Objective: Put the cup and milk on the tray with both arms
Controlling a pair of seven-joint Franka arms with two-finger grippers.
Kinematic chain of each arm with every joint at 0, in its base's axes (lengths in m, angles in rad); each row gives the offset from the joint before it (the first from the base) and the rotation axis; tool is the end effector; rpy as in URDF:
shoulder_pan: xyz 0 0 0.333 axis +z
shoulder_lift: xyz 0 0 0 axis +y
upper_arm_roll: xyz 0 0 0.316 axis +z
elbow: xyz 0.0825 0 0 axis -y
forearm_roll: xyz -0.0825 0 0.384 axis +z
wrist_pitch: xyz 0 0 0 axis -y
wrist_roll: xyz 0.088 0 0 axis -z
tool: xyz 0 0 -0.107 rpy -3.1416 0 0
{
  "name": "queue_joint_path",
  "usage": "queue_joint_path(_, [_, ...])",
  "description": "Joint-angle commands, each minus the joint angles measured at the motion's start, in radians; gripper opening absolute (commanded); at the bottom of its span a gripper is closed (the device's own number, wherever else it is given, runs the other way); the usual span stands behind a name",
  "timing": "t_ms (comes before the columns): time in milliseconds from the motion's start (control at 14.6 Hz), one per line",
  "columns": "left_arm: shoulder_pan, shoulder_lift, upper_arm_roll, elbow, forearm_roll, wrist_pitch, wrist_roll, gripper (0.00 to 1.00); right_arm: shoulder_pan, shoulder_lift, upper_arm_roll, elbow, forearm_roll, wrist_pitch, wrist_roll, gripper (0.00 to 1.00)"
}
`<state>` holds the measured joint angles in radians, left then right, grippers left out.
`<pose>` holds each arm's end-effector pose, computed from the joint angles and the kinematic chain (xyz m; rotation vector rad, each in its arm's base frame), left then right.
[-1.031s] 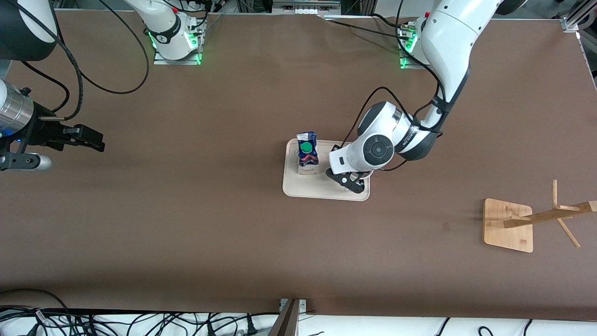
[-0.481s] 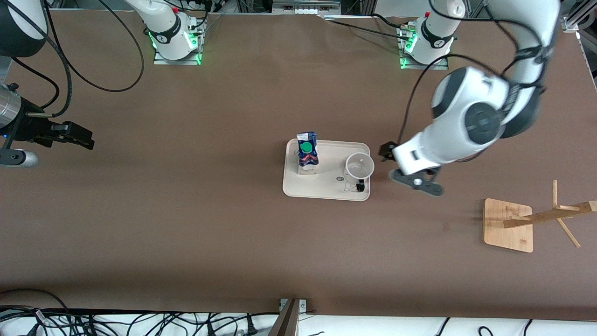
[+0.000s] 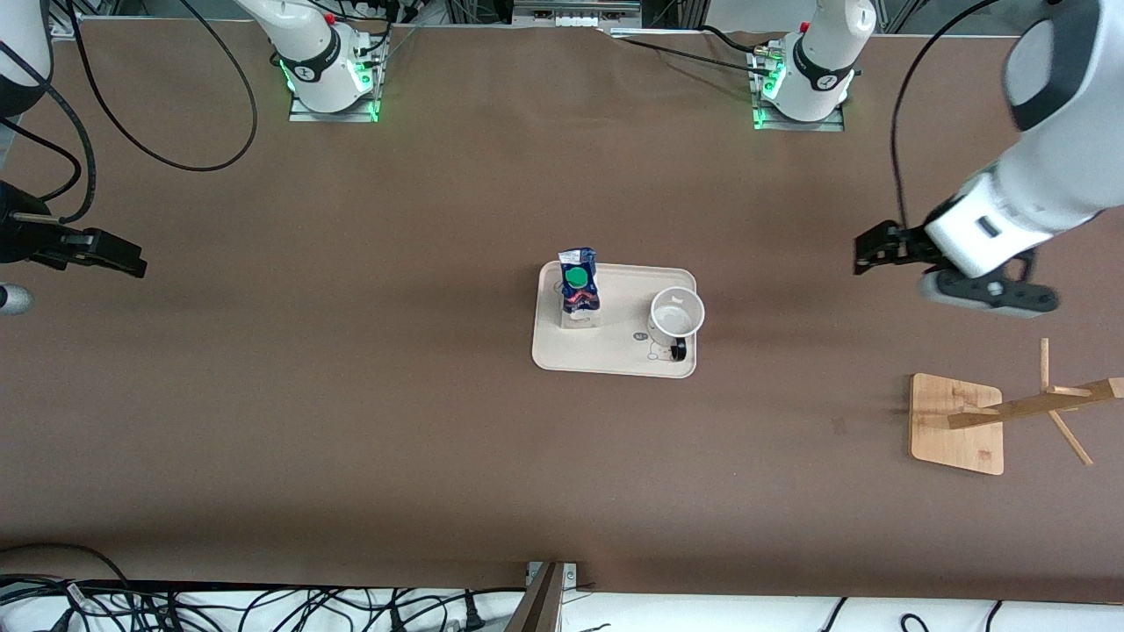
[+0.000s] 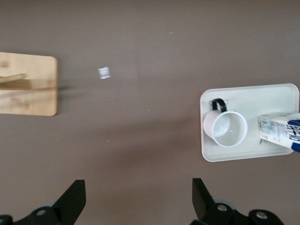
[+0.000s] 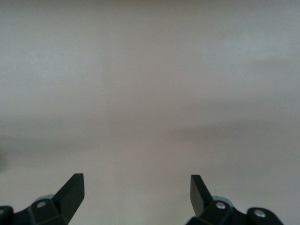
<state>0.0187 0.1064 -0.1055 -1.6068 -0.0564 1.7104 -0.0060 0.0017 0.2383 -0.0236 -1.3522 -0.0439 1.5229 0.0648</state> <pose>0.5926 -0.0540 0.5589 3.0727 -0.1111 -0.0082 0.6207 -0.0167 0.5830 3.0860 -0.1341 -0.1027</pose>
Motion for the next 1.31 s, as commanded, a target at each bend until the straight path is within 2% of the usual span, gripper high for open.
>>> queue_joint_path(0, [0.000, -0.047, 0.036, -0.038, 0.065, 0.005, -0.032, 1.00, -0.011, -0.028, -0.001, -0.030, -0.013, -0.007, -0.052, 1.00])
queue_joint_path(206, [-0.002, -0.048, 0.055, -0.038, 0.073, -0.002, -0.046, 1.00, -0.012, -0.027, -0.009, -0.027, -0.010, -0.007, -0.079, 1.00])
queue_joint_path(1237, [0.000, -0.047, 0.053, -0.022, 0.070, -0.002, -0.040, 1.00, -0.006, -0.025, -0.007, -0.022, -0.004, -0.015, -0.062, 1.00])
